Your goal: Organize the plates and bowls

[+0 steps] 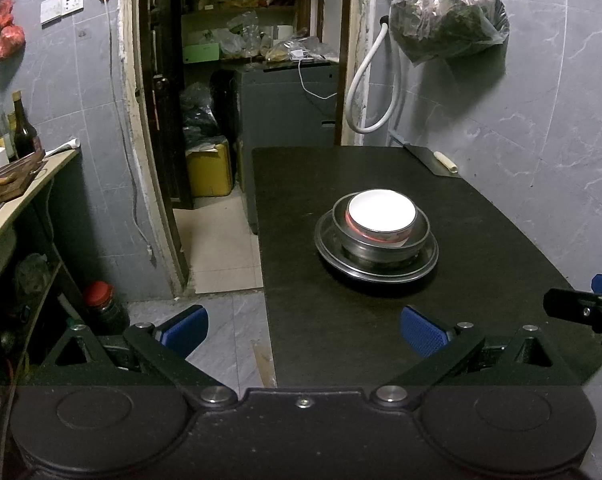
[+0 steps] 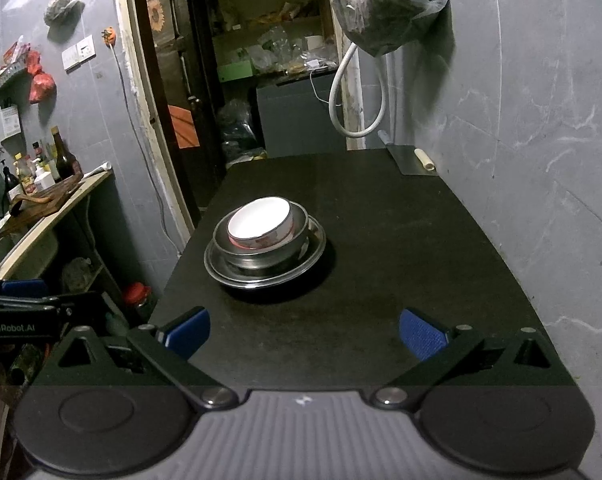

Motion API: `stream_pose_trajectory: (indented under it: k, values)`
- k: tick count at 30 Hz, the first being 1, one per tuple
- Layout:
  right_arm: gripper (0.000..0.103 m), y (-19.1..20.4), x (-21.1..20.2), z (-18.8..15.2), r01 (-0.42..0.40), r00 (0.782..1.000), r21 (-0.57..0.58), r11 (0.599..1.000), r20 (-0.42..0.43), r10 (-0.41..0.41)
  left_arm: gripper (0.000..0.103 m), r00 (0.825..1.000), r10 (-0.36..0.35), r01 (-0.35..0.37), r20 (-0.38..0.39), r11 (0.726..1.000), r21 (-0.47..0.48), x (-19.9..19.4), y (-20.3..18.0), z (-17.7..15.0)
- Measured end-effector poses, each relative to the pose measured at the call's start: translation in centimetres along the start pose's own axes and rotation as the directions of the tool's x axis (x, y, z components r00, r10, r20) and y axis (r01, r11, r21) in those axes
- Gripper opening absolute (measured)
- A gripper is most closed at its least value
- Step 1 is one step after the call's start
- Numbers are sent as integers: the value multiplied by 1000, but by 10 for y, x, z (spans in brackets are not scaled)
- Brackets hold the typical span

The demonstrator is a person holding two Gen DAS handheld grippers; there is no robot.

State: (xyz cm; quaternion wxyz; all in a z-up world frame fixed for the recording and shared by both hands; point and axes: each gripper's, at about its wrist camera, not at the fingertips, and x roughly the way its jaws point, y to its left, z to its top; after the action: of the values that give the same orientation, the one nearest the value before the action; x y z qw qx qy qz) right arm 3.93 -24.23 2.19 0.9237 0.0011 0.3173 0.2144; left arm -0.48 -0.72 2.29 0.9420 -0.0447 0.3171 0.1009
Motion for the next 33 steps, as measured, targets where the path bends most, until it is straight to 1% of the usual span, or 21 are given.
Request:
stream_pose_trajectory:
  k: [8,33]
  values:
    - [103,-3,2,-1,6,1000,6,1000,-13,-6,102,1000,-1,1,-10,1000,5,6,-2,1]
    - [103,0,6,-1,9,999,-3,1000,-36,-9,102,1000,-1,1,-15,1000,6,8,-2,1]
